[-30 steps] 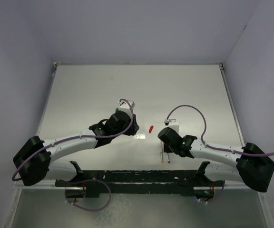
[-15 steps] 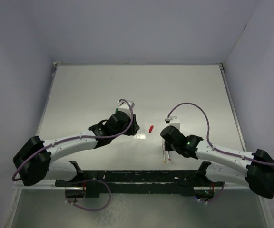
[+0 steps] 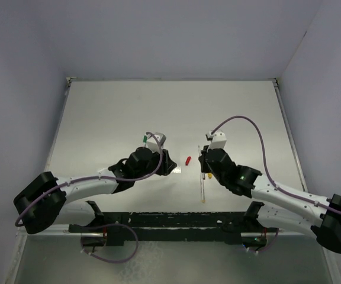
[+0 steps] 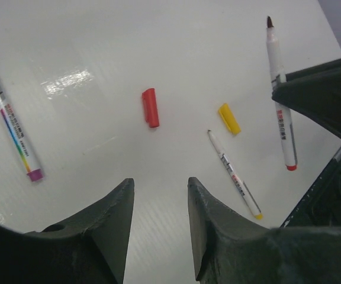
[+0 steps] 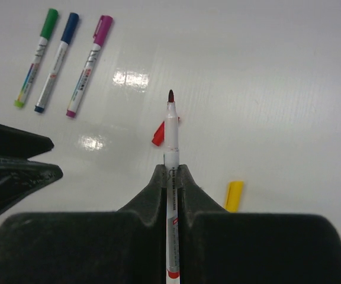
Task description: Insert the pens into the pen caps
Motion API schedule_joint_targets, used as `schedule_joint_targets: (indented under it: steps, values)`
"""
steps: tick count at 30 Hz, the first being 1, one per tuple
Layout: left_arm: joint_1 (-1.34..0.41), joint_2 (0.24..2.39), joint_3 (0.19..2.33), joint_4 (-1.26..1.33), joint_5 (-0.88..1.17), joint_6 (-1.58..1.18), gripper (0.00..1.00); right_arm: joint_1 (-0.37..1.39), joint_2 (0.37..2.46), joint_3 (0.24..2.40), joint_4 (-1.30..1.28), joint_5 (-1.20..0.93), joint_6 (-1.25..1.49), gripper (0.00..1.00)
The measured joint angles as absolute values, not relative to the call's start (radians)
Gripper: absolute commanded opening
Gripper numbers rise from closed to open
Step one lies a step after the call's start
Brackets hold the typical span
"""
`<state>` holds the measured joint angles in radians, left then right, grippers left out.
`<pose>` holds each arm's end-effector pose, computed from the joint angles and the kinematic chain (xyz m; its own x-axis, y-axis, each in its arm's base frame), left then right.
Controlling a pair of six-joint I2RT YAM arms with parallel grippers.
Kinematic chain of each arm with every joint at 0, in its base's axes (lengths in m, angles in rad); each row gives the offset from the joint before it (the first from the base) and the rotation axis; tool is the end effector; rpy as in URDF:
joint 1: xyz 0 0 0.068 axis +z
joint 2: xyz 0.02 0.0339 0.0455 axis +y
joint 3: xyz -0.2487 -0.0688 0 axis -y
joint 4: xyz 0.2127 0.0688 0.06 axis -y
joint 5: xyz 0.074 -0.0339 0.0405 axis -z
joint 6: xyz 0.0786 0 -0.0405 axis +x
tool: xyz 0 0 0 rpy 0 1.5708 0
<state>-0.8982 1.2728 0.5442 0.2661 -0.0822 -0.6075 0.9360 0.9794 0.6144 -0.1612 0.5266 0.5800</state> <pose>0.1807 -0.2165 0.1864 -0.6471 -0.1007 -0.7557 0.4438 0.7562 -0.4808 0.1648 0.1571 0.2288 -0.4894 0.1345 -0.8616 -0.2035 0.9432 0.2627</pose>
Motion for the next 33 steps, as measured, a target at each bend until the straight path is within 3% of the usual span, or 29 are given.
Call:
schedule_joint_targets:
  steps: [13,33]
  values:
    - [-0.898,1.285,0.44,0.696,0.193,-0.593,0.51,0.936,0.927,0.477,0.227,0.485,0.538,0.0]
    - [-0.898,1.339,0.44,0.762,0.17,-0.592,0.5,0.936,0.995,0.472,0.474,0.344,0.599,0.0]
